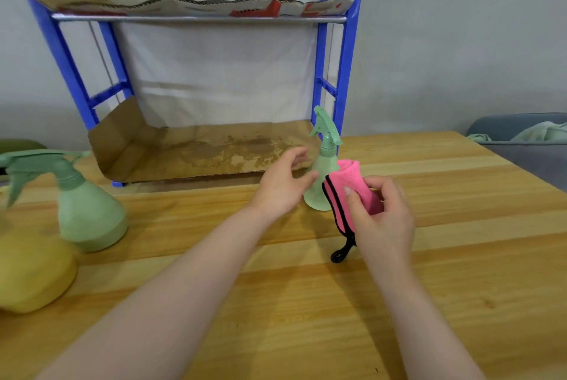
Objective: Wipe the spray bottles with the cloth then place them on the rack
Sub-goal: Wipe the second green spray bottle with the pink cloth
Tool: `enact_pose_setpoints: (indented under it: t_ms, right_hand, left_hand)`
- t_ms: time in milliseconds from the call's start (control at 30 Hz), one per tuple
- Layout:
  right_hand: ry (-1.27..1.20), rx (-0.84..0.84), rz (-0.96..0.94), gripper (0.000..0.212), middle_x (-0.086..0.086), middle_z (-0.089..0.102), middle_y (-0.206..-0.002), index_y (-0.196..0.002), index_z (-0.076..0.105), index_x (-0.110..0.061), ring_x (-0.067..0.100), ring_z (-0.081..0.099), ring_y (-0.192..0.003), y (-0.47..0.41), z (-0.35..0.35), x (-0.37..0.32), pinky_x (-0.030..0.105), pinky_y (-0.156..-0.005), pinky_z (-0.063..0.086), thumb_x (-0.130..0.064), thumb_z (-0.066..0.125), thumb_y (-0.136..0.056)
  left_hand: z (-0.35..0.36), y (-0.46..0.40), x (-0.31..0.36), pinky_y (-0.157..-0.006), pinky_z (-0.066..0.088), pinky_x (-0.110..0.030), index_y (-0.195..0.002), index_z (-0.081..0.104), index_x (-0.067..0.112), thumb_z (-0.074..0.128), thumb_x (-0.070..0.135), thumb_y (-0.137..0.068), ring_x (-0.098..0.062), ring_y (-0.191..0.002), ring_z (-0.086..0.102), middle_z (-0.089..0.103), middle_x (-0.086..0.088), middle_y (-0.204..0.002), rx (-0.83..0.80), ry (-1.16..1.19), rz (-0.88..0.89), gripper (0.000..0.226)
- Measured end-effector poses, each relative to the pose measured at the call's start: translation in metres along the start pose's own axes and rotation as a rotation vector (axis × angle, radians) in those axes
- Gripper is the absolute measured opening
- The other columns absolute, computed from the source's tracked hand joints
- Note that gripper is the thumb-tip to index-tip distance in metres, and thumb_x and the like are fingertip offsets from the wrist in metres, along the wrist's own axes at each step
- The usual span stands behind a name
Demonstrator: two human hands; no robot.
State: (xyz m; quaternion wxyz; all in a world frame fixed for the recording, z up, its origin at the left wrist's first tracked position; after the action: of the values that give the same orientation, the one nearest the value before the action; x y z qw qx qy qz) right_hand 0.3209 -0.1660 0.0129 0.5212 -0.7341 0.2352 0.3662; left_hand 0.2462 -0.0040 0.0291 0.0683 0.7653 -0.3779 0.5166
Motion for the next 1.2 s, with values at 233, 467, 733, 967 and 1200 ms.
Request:
enact_pose_setpoints:
  t_ms: [233,467,733,967,1200]
  right_hand:
    - [-0.046,-0.191,-0.059,0.018,-0.009,0.058,-0.086,-0.093,0.059,-0.026,0.007,0.053,-0.079,0.029,0.030,-0.017,0.016,-0.067,0.040,-0.016,0.073,-0.087]
    - [-0.136,-0.409,-0.140,0.014,0.000,0.061,-0.084,-0.088,0.060,-0.022,0.020,0.056,-0.080,0.058,0.068,-0.057,0.039,-0.071,0.048,-0.017,0.073,-0.087]
    - [-0.304,-0.543,-0.102,0.011,-0.004,0.065,-0.081,-0.092,0.061,-0.024,0.021,0.060,-0.077,0.109,0.140,-0.123,0.044,-0.067,0.052,-0.023,0.072,-0.089]
    - [-0.431,-0.640,-0.103,0.011,-0.001,0.065,-0.079,-0.091,0.060,-0.024,0.021,0.059,-0.071,0.150,0.170,-0.169,0.043,-0.061,0.052,-0.025,0.071,-0.091]
    - [-0.417,-0.701,-0.124,0.010,0.005,0.066,-0.082,-0.092,0.060,-0.023,0.026,0.063,-0.075,0.169,0.177,-0.182,0.054,-0.064,0.053,-0.027,0.069,-0.091]
  left_hand:
    - [-0.093,0.073,-0.026,-0.098,0.043,-0.019,-0.123,0.060,0.023,0.067,0.024,-0.092,-0.002,-0.112,0.057,0.062,0.013,-0.119,0.194,-0.206,0.004,0.032]
    - [-0.175,0.171,-0.043,-0.079,0.044,-0.019,-0.107,0.061,0.024,0.066,0.017,-0.091,-0.001,-0.087,0.055,0.062,0.015,-0.098,0.516,-0.234,-0.012,0.018]
    - [-0.235,0.277,-0.046,-0.070,0.047,-0.034,-0.095,0.057,0.036,0.063,0.018,-0.091,-0.020,-0.082,0.053,0.056,0.014,-0.090,0.885,-0.227,-0.004,0.019]
    - [-0.288,0.336,-0.067,-0.077,0.037,-0.018,-0.098,0.047,0.023,0.060,0.024,-0.086,-0.017,-0.087,0.047,0.045,0.013,-0.088,1.357,-0.243,-0.063,0.017]
    - [-0.328,0.338,-0.089,-0.095,0.035,-0.026,-0.119,0.052,0.013,0.072,0.028,-0.086,-0.017,-0.112,0.050,0.050,0.005,-0.114,1.324,-0.232,-0.316,0.042]
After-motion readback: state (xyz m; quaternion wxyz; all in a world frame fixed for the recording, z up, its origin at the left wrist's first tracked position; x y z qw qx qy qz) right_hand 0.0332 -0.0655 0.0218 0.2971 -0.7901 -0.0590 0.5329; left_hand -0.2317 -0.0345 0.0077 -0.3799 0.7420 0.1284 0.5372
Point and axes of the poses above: each hand's wrist, its own y-axis away from the middle knuckle, its own z-axis out of the palm, x = y × z, the point moved 2 cm from there along -y, towards the middle knuckle
